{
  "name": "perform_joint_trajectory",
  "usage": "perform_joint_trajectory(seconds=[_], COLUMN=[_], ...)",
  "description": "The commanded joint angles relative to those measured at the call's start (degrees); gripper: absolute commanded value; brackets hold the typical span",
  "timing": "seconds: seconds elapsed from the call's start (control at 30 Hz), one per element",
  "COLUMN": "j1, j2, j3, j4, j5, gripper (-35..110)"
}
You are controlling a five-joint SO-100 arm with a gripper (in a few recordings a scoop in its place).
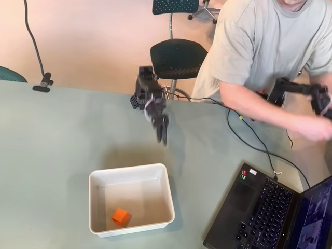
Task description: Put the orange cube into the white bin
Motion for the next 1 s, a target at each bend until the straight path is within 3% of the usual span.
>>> perform_joint_trajectory(seconds=[0.0,0.1,0.23,0.43,0.6,0.8,0.97], j1=[-3.9,-6.2,-6.0,-5.7,-5.9,-4.1,9.0], j2=[14.1,24.2,37.3,65.2,87.6,85.6,84.9], j3=[1.1,6.9,25.4,63.2,86.4,90.1,90.4], j4=[17.4,21.6,18.8,0.6,-5.6,-5.9,-5.6], j5=[-4.4,-14.2,-22.3,-22.7,-22.9,-22.7,-22.8], gripper=[59,58,49,30,25,24,24])
